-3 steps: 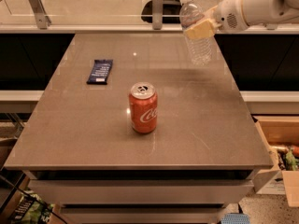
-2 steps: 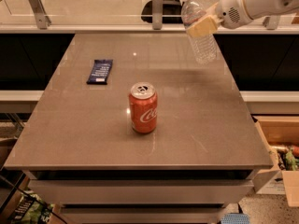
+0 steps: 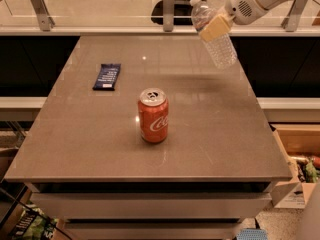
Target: Knock water bottle over
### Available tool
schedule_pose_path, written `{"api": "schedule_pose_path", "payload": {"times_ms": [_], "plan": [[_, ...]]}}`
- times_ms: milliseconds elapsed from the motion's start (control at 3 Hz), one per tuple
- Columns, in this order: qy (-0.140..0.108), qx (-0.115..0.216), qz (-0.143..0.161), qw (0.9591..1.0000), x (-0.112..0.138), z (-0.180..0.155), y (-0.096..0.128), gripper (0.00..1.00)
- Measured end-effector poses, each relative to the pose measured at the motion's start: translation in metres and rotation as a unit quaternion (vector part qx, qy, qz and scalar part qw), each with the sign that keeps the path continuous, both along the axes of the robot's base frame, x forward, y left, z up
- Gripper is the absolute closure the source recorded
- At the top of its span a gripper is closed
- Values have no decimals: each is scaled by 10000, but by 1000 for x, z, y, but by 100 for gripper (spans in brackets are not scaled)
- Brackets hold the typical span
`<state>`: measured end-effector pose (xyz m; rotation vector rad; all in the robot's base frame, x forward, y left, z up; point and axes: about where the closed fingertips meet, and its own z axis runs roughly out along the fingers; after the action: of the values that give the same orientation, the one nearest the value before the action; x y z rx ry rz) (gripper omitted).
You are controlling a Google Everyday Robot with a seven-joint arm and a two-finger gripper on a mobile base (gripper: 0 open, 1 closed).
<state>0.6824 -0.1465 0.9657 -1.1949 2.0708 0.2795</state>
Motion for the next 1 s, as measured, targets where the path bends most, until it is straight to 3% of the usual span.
{"api": "schedule_pose_path", "payload": {"times_ms": [333,1000], "plan": [[234,-391,-34,9990,0,-8,-1,100],[682,-1068,16,9919,-2,-32,5,100]]}}
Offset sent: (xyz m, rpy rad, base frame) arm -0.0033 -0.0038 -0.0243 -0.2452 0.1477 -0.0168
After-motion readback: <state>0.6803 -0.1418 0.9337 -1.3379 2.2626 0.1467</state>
